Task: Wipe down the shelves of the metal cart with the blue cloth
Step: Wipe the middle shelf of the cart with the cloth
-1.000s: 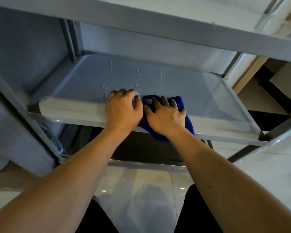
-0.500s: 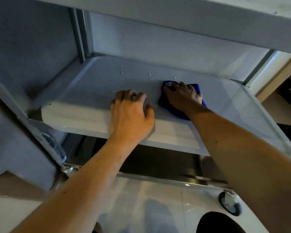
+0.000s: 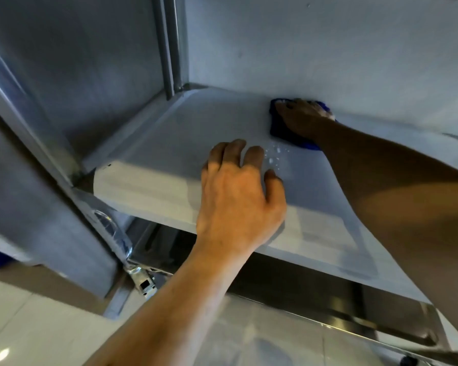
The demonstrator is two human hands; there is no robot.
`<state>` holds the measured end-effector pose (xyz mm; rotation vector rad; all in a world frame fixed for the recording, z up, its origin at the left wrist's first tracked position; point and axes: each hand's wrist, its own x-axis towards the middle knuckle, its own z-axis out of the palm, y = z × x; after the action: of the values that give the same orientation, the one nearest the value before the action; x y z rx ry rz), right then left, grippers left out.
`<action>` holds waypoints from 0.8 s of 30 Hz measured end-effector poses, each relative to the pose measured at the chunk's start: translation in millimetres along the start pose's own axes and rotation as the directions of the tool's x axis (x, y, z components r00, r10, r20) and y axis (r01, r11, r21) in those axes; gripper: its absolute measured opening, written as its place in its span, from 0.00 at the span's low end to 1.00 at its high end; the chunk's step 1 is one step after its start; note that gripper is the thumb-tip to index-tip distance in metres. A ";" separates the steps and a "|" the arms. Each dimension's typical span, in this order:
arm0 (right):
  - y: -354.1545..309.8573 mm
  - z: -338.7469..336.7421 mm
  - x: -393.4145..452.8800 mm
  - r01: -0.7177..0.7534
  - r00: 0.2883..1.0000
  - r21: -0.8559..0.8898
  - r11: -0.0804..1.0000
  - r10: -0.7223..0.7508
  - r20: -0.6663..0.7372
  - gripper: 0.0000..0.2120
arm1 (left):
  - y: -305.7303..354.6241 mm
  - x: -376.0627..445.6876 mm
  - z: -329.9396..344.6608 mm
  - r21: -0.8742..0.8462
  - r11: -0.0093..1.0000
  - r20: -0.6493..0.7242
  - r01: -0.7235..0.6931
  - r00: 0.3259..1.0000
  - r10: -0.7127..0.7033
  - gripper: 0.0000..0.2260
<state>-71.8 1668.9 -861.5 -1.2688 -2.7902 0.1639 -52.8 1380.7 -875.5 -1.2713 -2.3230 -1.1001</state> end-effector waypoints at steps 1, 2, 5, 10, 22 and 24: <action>-4.9 0.9 -2.5 0.047 0.999 0.006 0.999 -0.047 -0.007 0.29 | 0.4 -0.3 -0.7 -0.002 1.000 0.002 0.008 1.000 -0.008 0.22; -9.5 1.4 -6.2 0.093 0.996 0.002 0.996 -0.092 -0.001 0.28 | 0.9 -0.6 -1.1 -0.005 1.000 0.004 0.015 1.000 -0.015 0.22; -24.2 4.9 -29.9 0.221 0.974 -0.059 0.973 -0.218 0.054 0.27 | 1.6 -0.3 -2.8 0.000 1.000 0.014 0.024 1.000 -0.024 0.21; -39.5 7.4 -104.6 0.374 0.927 -0.157 0.914 -0.363 0.090 0.25 | 1.1 -2.5 -7.7 -0.094 0.995 -0.038 0.015 0.999 -0.019 0.18; -80.8 4.7 -250.5 0.253 0.960 0.129 0.959 -0.265 0.091 0.30 | -74.6 -1.7 -73.0 -0.075 0.978 -0.238 0.194 0.949 -0.206 0.15; -103.7 9.4 -255.8 0.246 0.965 0.106 0.963 -0.254 0.068 0.31 | -100.9 -0.5 -85.7 0.003 0.974 -0.208 0.226 0.953 -0.220 0.16</action>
<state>17.6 1407.6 -863.1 -0.8978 -2.9384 0.3363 -144.0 1285.0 -867.4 -0.8533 -2.3529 -1.2028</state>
